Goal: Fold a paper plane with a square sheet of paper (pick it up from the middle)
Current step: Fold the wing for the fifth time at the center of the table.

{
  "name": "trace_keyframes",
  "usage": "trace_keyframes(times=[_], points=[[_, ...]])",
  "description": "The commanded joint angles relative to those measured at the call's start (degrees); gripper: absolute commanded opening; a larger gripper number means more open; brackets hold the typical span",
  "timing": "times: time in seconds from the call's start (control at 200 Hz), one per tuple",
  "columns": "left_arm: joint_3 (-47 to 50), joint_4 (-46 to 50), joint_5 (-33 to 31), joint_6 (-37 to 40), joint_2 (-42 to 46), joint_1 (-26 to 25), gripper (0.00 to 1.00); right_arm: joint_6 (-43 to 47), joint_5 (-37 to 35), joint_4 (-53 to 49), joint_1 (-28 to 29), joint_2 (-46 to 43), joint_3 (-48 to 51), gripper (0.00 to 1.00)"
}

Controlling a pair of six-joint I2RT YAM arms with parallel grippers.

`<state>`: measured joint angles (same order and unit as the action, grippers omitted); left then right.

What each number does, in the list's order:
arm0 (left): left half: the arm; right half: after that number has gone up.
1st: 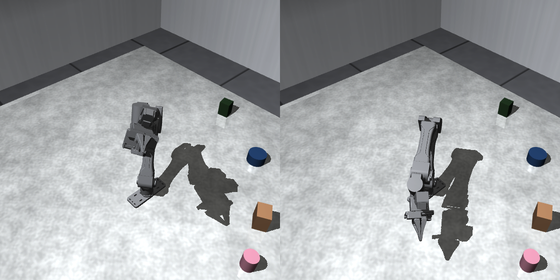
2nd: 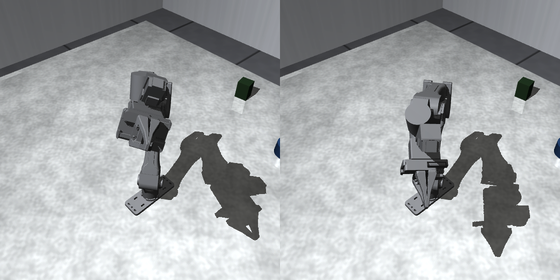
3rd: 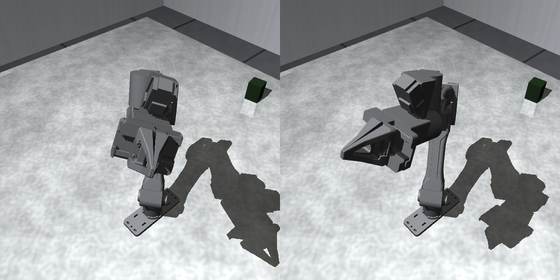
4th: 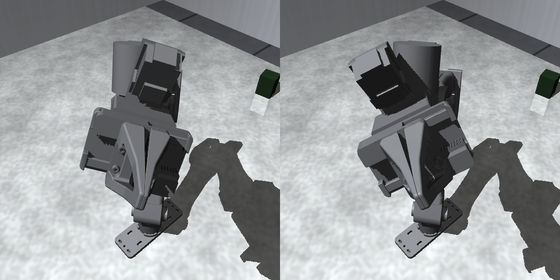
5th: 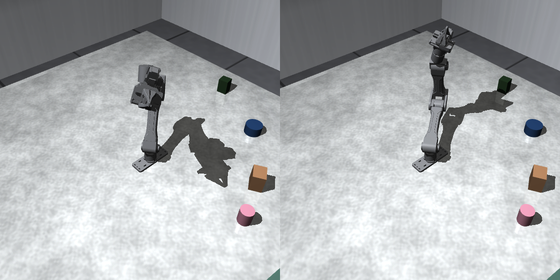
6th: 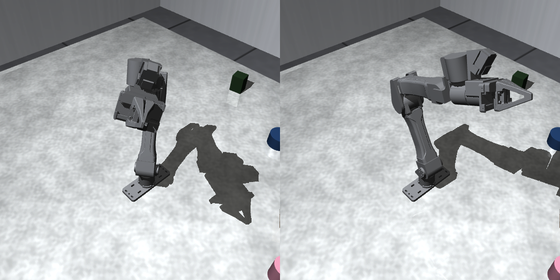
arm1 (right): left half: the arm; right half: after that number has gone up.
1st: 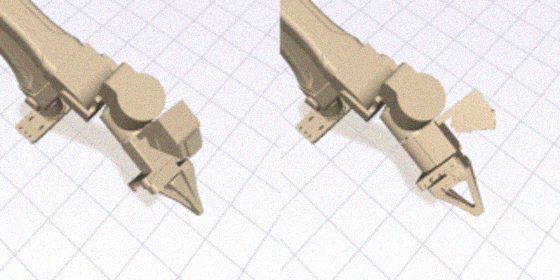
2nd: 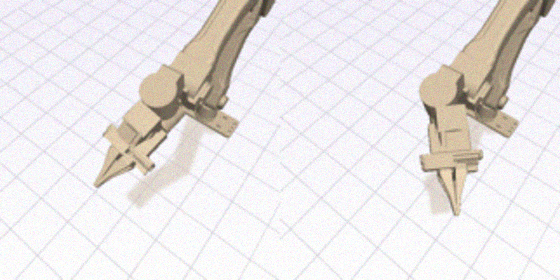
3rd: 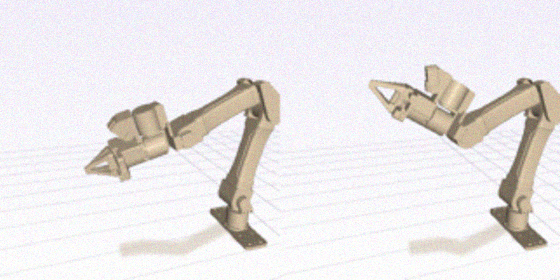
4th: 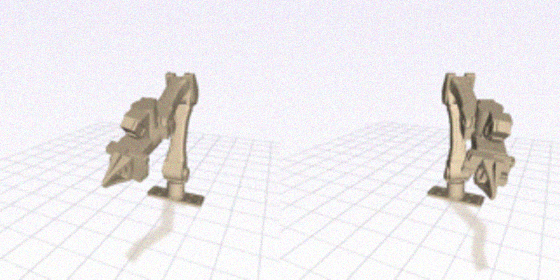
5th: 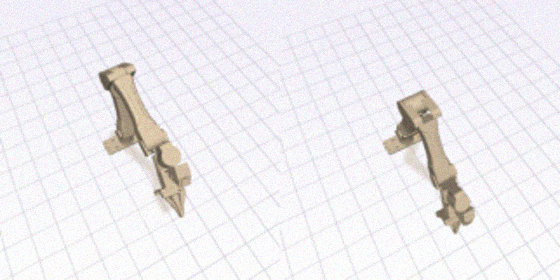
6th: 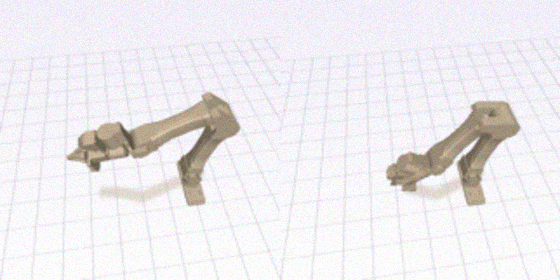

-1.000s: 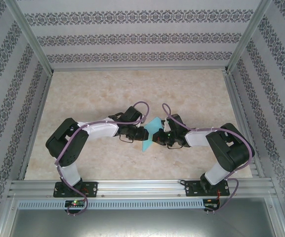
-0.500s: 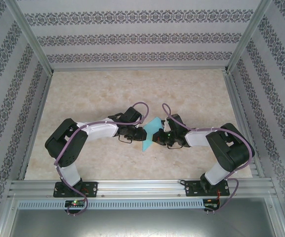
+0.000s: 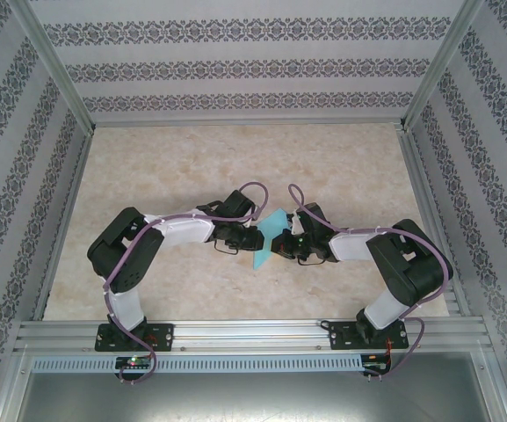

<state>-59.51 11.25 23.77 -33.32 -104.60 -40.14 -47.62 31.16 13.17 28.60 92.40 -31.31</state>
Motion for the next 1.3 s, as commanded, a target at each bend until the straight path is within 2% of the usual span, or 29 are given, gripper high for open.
trace_keyframes(times=[0.0, 0.25, 0.684, 0.919, 1.104, 1.299], points=[[-1.41, -1.63, 1.46, 0.1, -0.2, -0.7, 0.22, 1.21, -0.86, -1.97, -0.51, 0.15, 1.68, 0.02], [-2.05, 0.97, -0.74, 1.91, 0.01, -1.2, 0.14, 1.21, -0.9, -1.69, -0.56, 0.4, 1.52, 0.02], [-6.19, 7.86, -10.71, 6.2, -2.7, -4.46, 0.12, 0.51, -0.41, -0.86, -0.56, -1.18, 1.87, 0.02], [-5.58, 7.5, -12.96, 6.17, -2.54, -4.68, 0.11, -1.26, 0.76, 0.5, -0.9, -4.47, 2.36, 0.08], [-5.01, 6.13, -12.95, 5.99, -2.32, -4.98, 0.11, -5.52, 2.69, 6.55, -1.08, -4.47, 3.47, 0.09], [-4.97, 5.46, -13.06, 6.11, -1.75, -5.41, 0.11, -9.55, 4.26, 14.3, -0.92, -0.35, 4.28, 0.07]])
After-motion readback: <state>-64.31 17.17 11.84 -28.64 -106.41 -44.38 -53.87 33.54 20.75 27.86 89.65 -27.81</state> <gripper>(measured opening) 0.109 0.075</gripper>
